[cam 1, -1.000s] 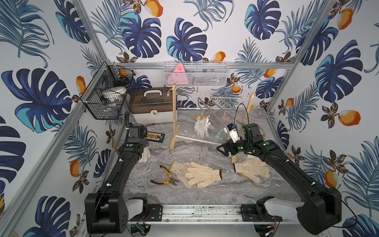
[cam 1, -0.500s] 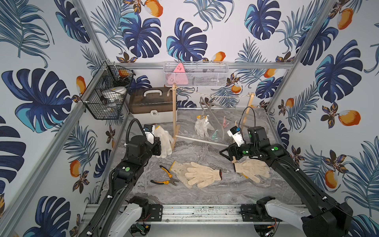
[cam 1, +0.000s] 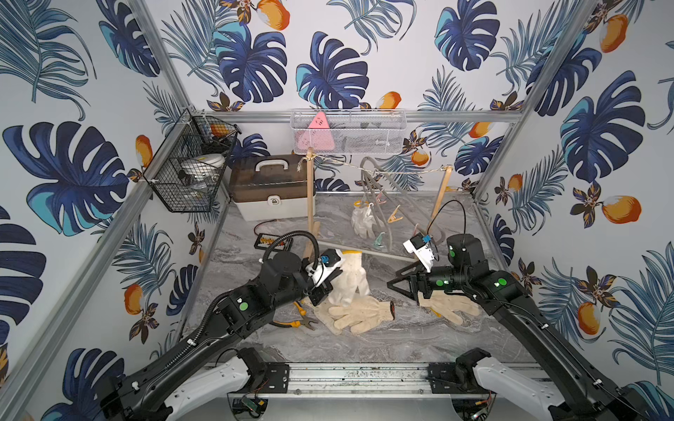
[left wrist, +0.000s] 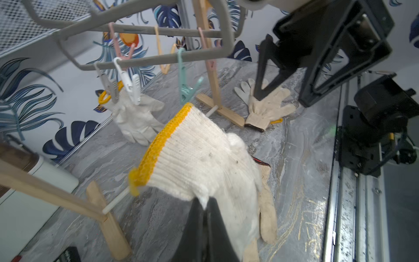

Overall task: Clip the gloves onto a hanger to dry
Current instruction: Pick up the glove from the center of the board.

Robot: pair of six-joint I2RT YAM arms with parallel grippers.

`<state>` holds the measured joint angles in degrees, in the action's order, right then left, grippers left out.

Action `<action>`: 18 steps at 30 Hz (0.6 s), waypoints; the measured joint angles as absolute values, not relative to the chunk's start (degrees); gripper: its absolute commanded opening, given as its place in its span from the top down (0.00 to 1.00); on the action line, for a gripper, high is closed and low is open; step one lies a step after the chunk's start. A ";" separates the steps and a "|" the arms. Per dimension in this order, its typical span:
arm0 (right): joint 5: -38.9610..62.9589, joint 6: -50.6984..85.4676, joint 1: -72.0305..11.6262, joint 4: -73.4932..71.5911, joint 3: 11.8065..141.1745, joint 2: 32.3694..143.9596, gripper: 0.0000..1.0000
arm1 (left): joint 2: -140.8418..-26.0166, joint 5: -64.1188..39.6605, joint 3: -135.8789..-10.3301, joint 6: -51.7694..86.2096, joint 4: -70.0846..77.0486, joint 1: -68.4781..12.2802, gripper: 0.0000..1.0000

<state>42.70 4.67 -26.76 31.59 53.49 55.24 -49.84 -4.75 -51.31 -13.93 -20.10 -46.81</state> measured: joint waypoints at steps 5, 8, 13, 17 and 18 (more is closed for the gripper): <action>40.99 10.70 -31.57 24.29 53.23 57.25 0.30 | -52.75 2.09 -51.05 -17.52 -18.26 -56.07 1.00; 40.07 13.82 -32.29 20.60 52.58 58.46 0.39 | -54.19 5.17 -50.94 -18.72 -16.45 -59.07 1.00; 39.48 16.16 -32.51 17.74 52.51 59.35 0.65 | -55.55 8.60 -50.85 -19.44 -14.02 -60.38 1.00; 39.75 17.15 -32.51 16.82 52.12 59.11 0.82 | -55.42 10.68 -49.93 -19.40 -12.45 -60.51 1.00; 39.83 17.19 -32.51 16.73 51.77 58.89 0.85 | -55.40 11.18 -49.76 -19.20 -12.29 -60.51 1.00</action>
